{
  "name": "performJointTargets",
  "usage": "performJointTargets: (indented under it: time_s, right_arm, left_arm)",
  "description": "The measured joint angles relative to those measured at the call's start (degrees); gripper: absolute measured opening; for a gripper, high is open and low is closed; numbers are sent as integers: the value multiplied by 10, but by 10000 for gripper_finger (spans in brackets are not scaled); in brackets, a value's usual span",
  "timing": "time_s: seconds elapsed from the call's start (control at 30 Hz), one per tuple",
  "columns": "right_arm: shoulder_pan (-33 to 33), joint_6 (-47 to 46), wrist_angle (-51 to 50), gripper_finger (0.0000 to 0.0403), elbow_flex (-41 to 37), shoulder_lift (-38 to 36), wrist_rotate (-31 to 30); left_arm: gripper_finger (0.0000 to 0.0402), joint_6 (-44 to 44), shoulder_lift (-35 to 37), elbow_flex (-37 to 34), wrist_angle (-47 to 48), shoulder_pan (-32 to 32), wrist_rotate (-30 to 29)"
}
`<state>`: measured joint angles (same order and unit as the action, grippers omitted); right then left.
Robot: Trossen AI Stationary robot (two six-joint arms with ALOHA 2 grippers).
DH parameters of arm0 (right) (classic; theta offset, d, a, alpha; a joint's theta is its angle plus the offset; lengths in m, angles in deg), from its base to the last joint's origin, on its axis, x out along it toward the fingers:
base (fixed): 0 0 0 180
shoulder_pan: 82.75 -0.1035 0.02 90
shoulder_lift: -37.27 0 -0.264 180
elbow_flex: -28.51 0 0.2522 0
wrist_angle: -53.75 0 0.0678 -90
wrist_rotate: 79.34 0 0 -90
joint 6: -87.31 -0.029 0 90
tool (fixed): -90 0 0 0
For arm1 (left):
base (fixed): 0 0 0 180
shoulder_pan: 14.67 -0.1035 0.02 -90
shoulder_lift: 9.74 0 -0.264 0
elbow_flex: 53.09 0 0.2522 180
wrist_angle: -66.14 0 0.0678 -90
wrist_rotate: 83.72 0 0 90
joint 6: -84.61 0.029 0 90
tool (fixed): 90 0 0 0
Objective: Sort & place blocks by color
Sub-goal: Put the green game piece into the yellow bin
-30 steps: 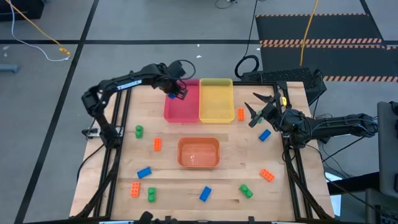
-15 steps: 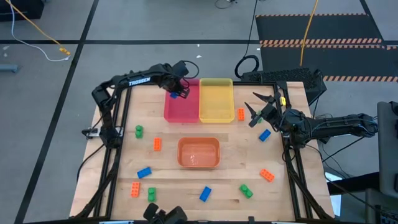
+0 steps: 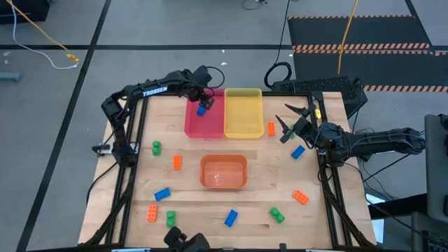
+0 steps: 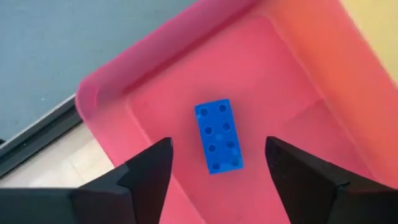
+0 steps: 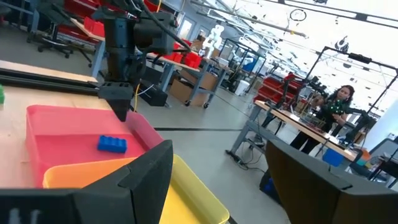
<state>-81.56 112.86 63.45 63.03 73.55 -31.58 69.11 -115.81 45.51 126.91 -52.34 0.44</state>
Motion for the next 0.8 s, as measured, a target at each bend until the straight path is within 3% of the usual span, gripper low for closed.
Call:
performJointTargets:
  time_s: [0.2, 0.47, 0.67, 0.8]
  right_arm:
    - [8, 8, 5, 254, -21, 0, -49]
    - [26, -43, -3, 254, -24, -4, -57]
    - [32, -101, -42, 254, -24, -1, -54]
    - [53, -165, -61, 254, -24, 9, -8]
  left_arm:
    - [270, 50, 77, 0, -113, 38, 60]
    - [271, 117, 187, -21, -227, 104, 49]
    - [271, 123, 270, -155, -369, 132, 34]
    - [271, 113, 310, -264, -504, 133, 31]
